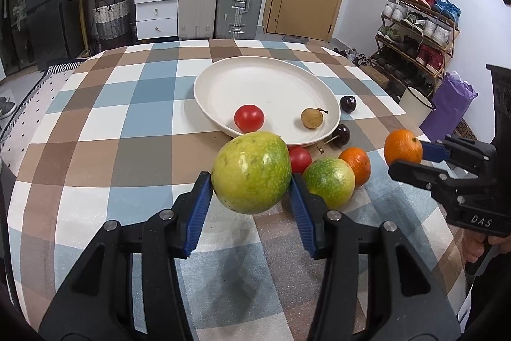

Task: Organize fruits
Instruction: 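Carry the green-yellow fruit with the left tool while the right tool carries the orange over the plate, then open the right tool to drop the orange on the plate while the left tool releases the green fruit there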

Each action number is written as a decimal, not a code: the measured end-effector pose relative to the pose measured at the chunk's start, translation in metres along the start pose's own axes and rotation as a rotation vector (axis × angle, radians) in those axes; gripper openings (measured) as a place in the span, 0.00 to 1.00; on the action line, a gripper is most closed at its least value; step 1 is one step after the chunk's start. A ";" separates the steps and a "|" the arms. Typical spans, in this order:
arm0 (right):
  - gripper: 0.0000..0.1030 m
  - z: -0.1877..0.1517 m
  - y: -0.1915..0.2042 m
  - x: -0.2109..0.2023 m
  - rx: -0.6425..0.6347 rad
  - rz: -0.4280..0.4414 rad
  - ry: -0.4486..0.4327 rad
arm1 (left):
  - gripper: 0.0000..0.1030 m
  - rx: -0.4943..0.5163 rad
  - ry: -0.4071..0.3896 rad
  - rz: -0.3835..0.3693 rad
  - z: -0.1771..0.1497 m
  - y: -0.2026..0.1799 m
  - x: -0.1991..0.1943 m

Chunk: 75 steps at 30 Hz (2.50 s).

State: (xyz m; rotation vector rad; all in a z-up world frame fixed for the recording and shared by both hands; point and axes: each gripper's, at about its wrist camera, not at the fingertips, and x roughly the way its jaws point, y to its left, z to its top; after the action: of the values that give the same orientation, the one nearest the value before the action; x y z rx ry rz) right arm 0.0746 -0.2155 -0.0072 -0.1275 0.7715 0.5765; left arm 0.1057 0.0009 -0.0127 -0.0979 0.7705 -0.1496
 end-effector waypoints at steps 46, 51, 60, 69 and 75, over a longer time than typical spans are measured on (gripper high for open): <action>0.40 0.070 -0.049 0.063 0.065 0.017 -0.085 | 0.45 0.041 -0.036 0.006 0.078 -0.016 0.068; 0.40 0.069 -0.055 0.076 0.089 0.015 -0.076 | 0.45 0.030 -0.018 0.011 0.075 -0.012 0.080; 0.40 0.070 -0.064 0.094 0.139 -0.020 -0.056 | 0.45 0.036 -0.016 0.012 0.073 -0.014 0.085; 0.40 0.070 -0.066 0.098 0.157 -0.023 -0.052 | 0.45 0.043 -0.017 0.003 0.074 -0.018 0.085; 0.45 0.071 -0.065 0.085 0.152 -0.048 -0.093 | 0.45 0.044 -0.017 0.002 0.073 -0.018 0.086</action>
State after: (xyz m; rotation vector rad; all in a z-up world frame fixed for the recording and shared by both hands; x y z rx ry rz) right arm 0.2021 -0.2104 -0.0216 0.0203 0.7174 0.4730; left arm 0.2156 -0.0291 -0.0170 -0.0567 0.7496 -0.1638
